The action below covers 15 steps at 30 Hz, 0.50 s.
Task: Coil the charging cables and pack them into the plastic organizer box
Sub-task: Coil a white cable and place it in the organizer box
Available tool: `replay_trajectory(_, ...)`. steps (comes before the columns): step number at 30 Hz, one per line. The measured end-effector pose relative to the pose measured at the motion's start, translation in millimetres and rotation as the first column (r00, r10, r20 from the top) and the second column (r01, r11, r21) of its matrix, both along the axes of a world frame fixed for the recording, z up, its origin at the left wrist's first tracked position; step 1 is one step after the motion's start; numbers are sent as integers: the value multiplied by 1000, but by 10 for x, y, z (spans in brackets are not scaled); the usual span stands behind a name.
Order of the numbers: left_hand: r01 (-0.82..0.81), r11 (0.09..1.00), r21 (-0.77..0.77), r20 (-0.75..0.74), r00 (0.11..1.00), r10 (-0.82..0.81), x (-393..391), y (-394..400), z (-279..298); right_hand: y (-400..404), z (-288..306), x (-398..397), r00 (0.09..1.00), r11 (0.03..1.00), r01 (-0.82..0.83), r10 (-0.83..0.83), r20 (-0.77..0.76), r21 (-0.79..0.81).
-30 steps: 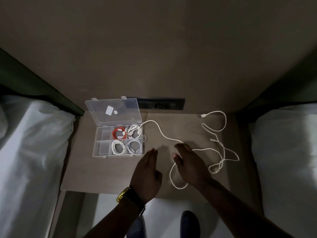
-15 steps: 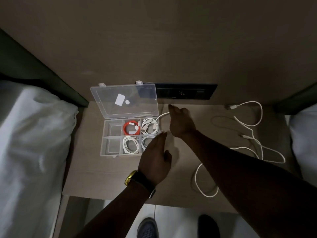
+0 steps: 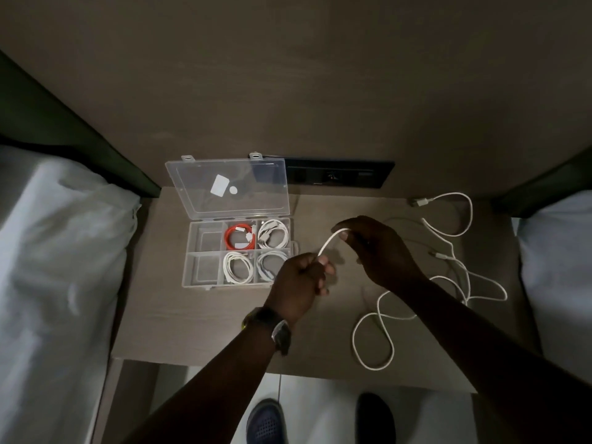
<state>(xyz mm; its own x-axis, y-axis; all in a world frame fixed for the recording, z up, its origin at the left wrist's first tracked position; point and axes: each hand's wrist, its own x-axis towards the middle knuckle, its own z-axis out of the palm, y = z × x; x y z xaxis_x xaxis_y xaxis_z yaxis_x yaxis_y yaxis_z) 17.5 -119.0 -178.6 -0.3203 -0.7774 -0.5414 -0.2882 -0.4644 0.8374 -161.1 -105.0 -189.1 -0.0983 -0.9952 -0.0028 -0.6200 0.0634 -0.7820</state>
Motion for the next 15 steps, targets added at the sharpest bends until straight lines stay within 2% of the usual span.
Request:
replay_trajectory(1,-82,973,216,-136,984,113,-48,59,56,30,-2,-24,997,997,74,-74,22,12)
replay_trajectory(2,-93,904,418,-259,941,216,-85,108,114,79,-18,-37,992,992,125,-126,29,33)
replay_trajectory(3,-34,820,571,-373,879,296,-111,138,179,151,-34,-33,988,986,148,-150,27,71)
replay_trajectory(5,119,716,688,-565,708,424,-138,131,297,371,-67,46,996,984,93,-90,-28,154)
replay_trajectory(7,110,711,695,-627,577,523,-155,85,377,666,-42,203,994,986,-70,81,-70,152)
replay_trajectory(9,-8,742,670,-618,548,564,-180,56,406,942,107,337,966,961,-219,238,-104,168)
replay_trajectory(12,-168,842,513,-607,623,494,-171,44,393,1192,394,353,876,891,-396,439,-200,221)
replay_trajectory(13,-199,883,426,-590,679,437,-158,46,380,1226,500,314,859,873,-427,473,-198,237)
replay_trajectory(15,-180,956,232,-512,813,277,-144,88,364,1199,700,198,885,888,-403,440,-154,223)
